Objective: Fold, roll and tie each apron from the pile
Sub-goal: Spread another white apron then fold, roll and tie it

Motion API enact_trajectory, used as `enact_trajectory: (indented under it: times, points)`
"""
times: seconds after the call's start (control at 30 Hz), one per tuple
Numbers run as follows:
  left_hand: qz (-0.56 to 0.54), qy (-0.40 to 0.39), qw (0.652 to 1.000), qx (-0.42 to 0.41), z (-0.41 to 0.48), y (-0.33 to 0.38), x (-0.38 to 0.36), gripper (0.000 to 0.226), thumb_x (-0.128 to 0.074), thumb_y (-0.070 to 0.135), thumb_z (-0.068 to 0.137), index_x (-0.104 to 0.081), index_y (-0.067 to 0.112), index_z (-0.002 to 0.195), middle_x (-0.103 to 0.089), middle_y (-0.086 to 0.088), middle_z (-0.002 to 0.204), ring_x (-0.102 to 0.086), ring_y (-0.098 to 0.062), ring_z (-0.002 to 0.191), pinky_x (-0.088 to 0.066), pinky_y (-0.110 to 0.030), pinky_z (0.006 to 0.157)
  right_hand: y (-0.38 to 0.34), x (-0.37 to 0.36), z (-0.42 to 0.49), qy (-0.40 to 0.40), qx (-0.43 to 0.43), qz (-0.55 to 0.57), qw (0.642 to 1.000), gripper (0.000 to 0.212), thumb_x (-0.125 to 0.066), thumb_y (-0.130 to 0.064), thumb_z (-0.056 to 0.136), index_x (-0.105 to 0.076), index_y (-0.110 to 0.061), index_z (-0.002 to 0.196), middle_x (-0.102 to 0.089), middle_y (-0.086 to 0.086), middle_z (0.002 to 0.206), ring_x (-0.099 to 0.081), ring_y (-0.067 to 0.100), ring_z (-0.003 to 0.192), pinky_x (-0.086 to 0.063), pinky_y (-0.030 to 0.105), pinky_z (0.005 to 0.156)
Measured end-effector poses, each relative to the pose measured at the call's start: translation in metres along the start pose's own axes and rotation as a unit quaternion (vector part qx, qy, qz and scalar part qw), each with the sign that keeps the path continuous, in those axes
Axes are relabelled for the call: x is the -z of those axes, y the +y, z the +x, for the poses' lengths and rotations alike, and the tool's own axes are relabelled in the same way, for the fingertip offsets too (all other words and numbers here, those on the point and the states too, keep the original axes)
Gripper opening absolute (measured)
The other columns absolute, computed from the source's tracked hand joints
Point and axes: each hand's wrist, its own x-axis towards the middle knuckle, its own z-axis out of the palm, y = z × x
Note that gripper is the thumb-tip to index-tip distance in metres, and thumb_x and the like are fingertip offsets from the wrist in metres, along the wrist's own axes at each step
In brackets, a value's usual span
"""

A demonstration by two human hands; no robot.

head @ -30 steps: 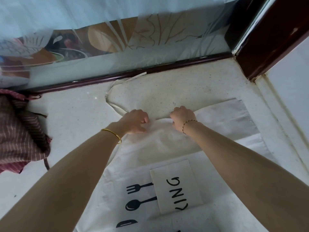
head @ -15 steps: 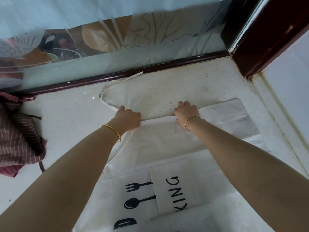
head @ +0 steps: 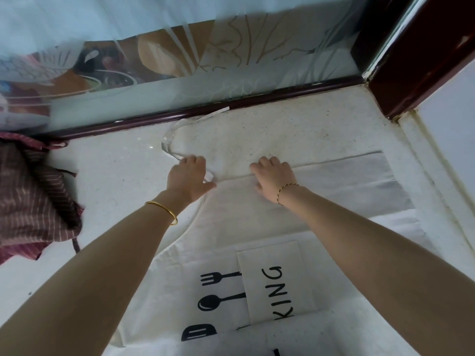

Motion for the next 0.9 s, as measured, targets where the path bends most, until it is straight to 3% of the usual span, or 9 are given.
enact_trajectory:
  times: [0.1,0.37,0.47,0.57,0.63,0.73,0.9]
  points:
    - [-0.069,-0.142,0.985,0.071,-0.017,-0.006,-0.009,0.051,-0.067,0.052,0.079,-0.050,0.014,0.109,-0.057,0.000,0.103,-0.058,-0.022,0.097,-0.048,-0.033,0.078,-0.018,-0.003,0.006,0.012,0.001,-0.009,1.000,0.037,-0.050,-0.033,0.094,-0.044,-0.012,0.124,-0.047,0.008,0.122,-0.042,0.027,0.113,-0.037,0.036,0.082]
    - [-0.121,-0.108,0.983,0.083,-0.020,0.008,-0.017,0.016,-0.058,0.027,0.087,-0.053,0.012,0.091,-0.052,-0.001,0.090,-0.054,-0.023,0.088,-0.040,-0.031,0.068,-0.019,0.003,0.019,-0.054,-0.034,0.022,0.998,0.025,-0.048,-0.016,0.093,-0.056,-0.021,0.116,-0.048,0.006,0.121,-0.040,0.027,0.117,-0.036,0.036,0.087]
    - [-0.193,-0.065,0.975,0.093,-0.007,0.011,-0.013,0.020,-0.056,0.030,0.091,-0.050,0.012,0.099,-0.058,-0.006,0.100,-0.057,-0.028,0.096,-0.047,-0.036,0.078,-0.012,0.014,0.022,-0.010,-0.099,-0.010,0.995,0.033,-0.054,-0.009,0.086,-0.054,-0.017,0.118,-0.050,0.006,0.119,-0.042,0.028,0.116,-0.036,0.040,0.093]
    - [-0.225,-0.106,0.963,0.100,-0.001,0.005,-0.008,0.035,-0.064,0.033,0.087,-0.049,0.012,0.111,-0.057,-0.006,0.109,-0.056,-0.027,0.099,-0.048,-0.042,0.089,-0.012,0.026,0.016,0.066,-0.136,-0.051,0.987,0.041,-0.059,-0.004,0.079,-0.050,-0.011,0.118,-0.046,0.009,0.121,-0.042,0.029,0.114,-0.036,0.043,0.097]
    - [-0.206,-0.103,0.968,0.096,-0.004,-0.005,-0.008,0.039,-0.067,0.031,0.085,-0.050,0.012,0.114,-0.057,-0.007,0.114,-0.055,-0.027,0.104,-0.047,-0.042,0.091,-0.026,0.029,0.010,0.113,-0.085,-0.035,0.989,0.035,-0.053,-0.001,0.083,-0.048,-0.008,0.117,-0.045,0.011,0.118,-0.047,0.029,0.104,-0.040,0.039,0.086]
    - [-0.176,-0.016,0.979,0.098,-0.023,-0.019,-0.010,0.036,-0.064,0.026,0.086,-0.052,0.009,0.116,-0.053,-0.011,0.118,-0.049,-0.029,0.111,-0.044,-0.041,0.094,-0.071,0.019,-0.004,0.052,0.053,0.088,0.993,0.028,-0.042,-0.001,0.091,-0.048,-0.006,0.118,-0.047,0.013,0.113,-0.054,0.025,0.081,-0.048,0.035,0.068]
    - [-0.129,0.050,0.977,0.164,-0.075,-0.049,-0.015,0.026,-0.053,0.012,0.089,-0.055,0.008,0.115,-0.049,-0.015,0.120,-0.044,-0.032,0.113,-0.040,-0.039,0.090,-0.134,-0.008,-0.028,-0.056,0.098,0.188,0.976,0.033,-0.042,-0.013,0.096,-0.042,-0.007,0.129,-0.047,0.015,0.119,-0.059,0.031,0.089,-0.052,0.040,0.076]
